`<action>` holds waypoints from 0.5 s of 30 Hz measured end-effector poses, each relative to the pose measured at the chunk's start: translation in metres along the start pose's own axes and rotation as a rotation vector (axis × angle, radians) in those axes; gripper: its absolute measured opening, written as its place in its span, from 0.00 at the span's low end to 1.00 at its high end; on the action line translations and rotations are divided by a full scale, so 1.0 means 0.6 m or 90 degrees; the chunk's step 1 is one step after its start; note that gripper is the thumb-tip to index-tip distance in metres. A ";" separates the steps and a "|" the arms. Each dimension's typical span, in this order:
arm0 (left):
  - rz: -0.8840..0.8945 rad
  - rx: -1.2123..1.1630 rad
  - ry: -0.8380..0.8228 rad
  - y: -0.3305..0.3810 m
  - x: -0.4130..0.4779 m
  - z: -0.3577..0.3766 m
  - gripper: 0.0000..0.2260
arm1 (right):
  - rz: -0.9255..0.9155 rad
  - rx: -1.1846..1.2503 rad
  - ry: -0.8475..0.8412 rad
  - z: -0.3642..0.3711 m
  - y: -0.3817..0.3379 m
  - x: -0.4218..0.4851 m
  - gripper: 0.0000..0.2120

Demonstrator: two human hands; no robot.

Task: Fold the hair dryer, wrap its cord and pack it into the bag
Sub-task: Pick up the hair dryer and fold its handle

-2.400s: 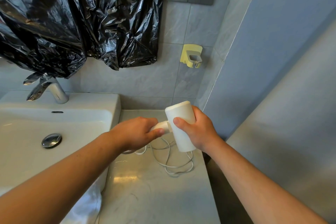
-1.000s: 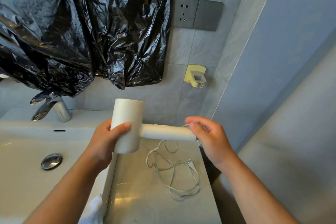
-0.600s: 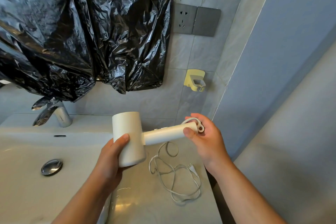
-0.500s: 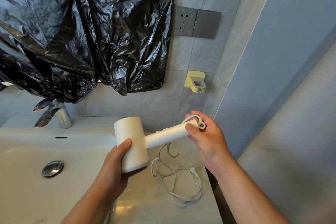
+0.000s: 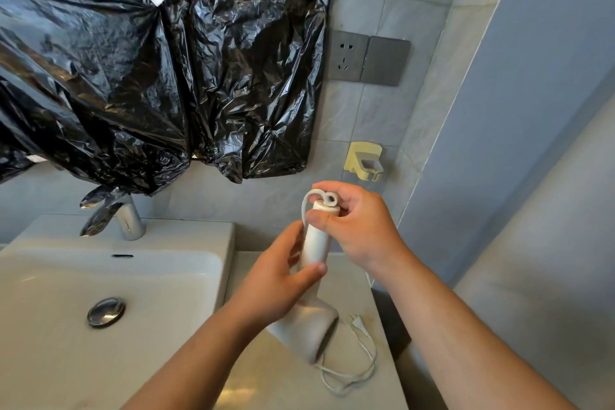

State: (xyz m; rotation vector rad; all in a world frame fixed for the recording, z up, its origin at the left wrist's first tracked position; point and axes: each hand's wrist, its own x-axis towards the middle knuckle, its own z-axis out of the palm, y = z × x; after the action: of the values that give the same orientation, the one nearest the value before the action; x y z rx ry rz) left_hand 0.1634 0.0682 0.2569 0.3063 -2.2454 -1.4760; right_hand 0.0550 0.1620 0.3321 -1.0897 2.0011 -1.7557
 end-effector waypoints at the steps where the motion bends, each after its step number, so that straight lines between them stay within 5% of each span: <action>1: 0.010 0.013 0.011 0.003 0.006 0.002 0.26 | -0.003 -0.004 0.005 0.004 -0.001 0.000 0.14; 5: 0.003 0.059 0.097 0.002 0.012 0.003 0.13 | -0.005 -0.024 0.029 0.015 0.006 -0.001 0.18; 11: -0.044 -0.493 0.085 0.012 0.016 -0.025 0.14 | 0.084 0.007 -0.010 -0.002 0.058 -0.014 0.18; 15: -0.056 -0.635 0.041 0.021 0.018 -0.043 0.15 | 0.131 -0.112 -0.172 0.002 0.083 -0.039 0.14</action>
State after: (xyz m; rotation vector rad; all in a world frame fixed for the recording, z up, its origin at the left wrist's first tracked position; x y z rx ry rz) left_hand 0.1670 0.0478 0.2798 0.1200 -1.2125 -2.3481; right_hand 0.0542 0.1764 0.2788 -1.0636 2.0419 -1.2781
